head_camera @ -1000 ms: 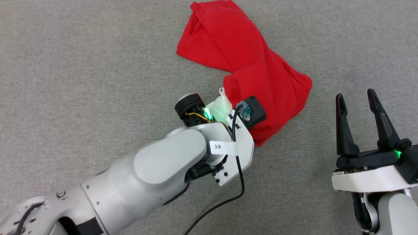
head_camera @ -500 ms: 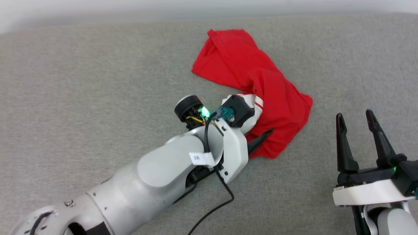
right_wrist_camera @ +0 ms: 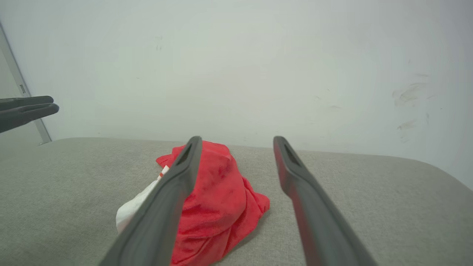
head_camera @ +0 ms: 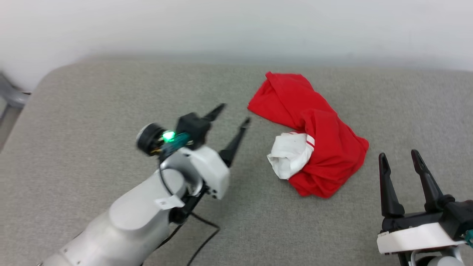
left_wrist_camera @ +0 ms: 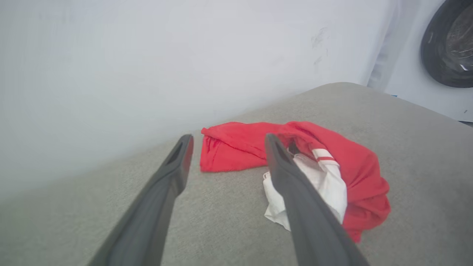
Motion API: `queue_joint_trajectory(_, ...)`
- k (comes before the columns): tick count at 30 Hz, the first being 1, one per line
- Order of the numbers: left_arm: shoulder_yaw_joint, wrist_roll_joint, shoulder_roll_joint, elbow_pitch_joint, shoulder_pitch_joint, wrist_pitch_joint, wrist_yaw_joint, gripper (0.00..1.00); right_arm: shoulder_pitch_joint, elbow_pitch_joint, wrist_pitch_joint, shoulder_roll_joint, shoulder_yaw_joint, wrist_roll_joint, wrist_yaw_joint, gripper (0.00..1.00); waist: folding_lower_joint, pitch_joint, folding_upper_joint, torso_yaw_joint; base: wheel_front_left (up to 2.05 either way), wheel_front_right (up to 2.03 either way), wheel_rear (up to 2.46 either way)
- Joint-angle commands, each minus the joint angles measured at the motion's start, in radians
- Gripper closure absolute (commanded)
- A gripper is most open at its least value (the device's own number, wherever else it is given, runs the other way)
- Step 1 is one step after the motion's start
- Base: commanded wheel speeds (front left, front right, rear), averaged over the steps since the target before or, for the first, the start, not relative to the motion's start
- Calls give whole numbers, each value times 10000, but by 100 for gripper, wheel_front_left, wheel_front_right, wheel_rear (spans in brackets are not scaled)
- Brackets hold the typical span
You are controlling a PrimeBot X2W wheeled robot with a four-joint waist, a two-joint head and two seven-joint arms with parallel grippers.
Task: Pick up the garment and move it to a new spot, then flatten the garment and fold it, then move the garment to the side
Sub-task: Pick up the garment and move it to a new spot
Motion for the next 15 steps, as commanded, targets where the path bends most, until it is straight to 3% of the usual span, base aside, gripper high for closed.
queue_joint_trajectory(1, 190, 89, 78, -120, 307, -54, 184, 0, 150, 27, -21, 19, -13, -44, -7, 0, 1, -240, -1, 176, 0, 0, 0)
queue_joint_trajectory(8, 2343, 1388, 583, -1458, 2212, -76, 1442, 0, 494, 43, -21, 16, -147, -169, -8, 0, 1, -649, -1, 411, 0, 0, 0)
queue_joint_trajectory(15, 4798, 2677, 467, -2509, 4534, -79, 1963, 0, 763, 70, -21, 17, -230, -239, -7, 0, 1, -970, -1, 452, 0, 0, 0)
